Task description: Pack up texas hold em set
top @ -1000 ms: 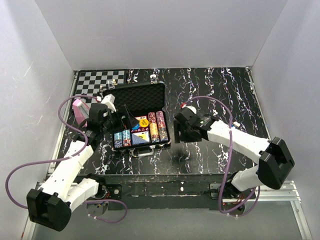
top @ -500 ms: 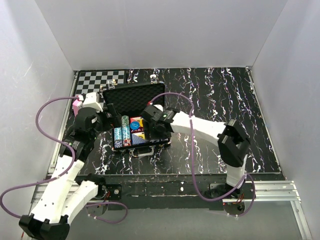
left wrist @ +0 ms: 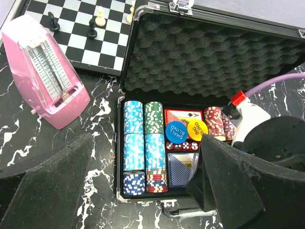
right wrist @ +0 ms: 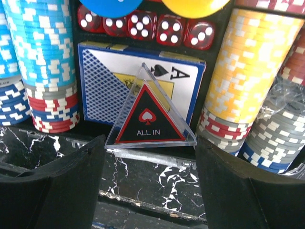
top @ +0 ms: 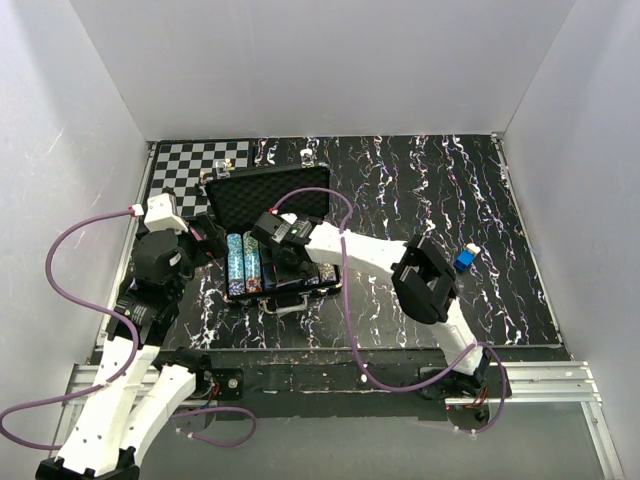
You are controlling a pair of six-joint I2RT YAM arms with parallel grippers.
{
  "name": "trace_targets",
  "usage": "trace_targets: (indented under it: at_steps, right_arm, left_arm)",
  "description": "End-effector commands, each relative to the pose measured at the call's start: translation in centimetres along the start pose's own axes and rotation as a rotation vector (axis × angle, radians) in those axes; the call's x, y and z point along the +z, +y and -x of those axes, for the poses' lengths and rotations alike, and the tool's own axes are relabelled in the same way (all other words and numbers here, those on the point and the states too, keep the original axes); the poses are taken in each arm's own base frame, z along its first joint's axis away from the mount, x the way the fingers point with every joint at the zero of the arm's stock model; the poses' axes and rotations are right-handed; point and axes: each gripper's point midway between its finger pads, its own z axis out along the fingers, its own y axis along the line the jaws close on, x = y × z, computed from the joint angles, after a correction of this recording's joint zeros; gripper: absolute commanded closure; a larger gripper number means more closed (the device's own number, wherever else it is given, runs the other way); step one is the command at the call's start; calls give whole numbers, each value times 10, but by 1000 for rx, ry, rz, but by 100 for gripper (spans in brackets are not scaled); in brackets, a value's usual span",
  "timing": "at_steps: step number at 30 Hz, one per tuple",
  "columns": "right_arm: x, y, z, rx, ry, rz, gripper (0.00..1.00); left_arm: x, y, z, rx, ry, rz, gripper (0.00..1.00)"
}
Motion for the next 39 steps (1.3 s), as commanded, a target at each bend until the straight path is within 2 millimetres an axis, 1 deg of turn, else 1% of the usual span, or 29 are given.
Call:
trace_targets:
  at_steps: [1, 3, 5, 17, 20, 29, 35, 39]
  right_arm:
    - [-5, 0, 13, -2, -26, -42, 41]
    - [-3, -2, 12, -5, -9, -59, 41]
    - [-2, 0, 11, -4, -7, -54, 41]
    - [0, 27, 1, -41, 0, -9, 37]
    - [4, 26, -1, -46, 5, -23, 37]
    - [3, 20, 3, -30, -18, -50, 34]
    - [5, 15, 5, -27, -29, -79, 34]
    - [9, 14, 1, -17, -12, -80, 30]
  left_arm:
    - [0, 5, -1, 16, -8, 20, 2]
    - [-1, 5, -2, 20, -7, 19, 2]
    - [-1, 7, -1, 20, -11, 22, 2]
    - [0, 5, -1, 24, -11, 14, 2]
    - [0, 5, -2, 26, -9, 13, 2]
    - [0, 4, -2, 27, -9, 7, 2]
    - [0, 3, -2, 28, -8, 4, 2]
    - [0, 3, -3, 30, -5, 5, 2]
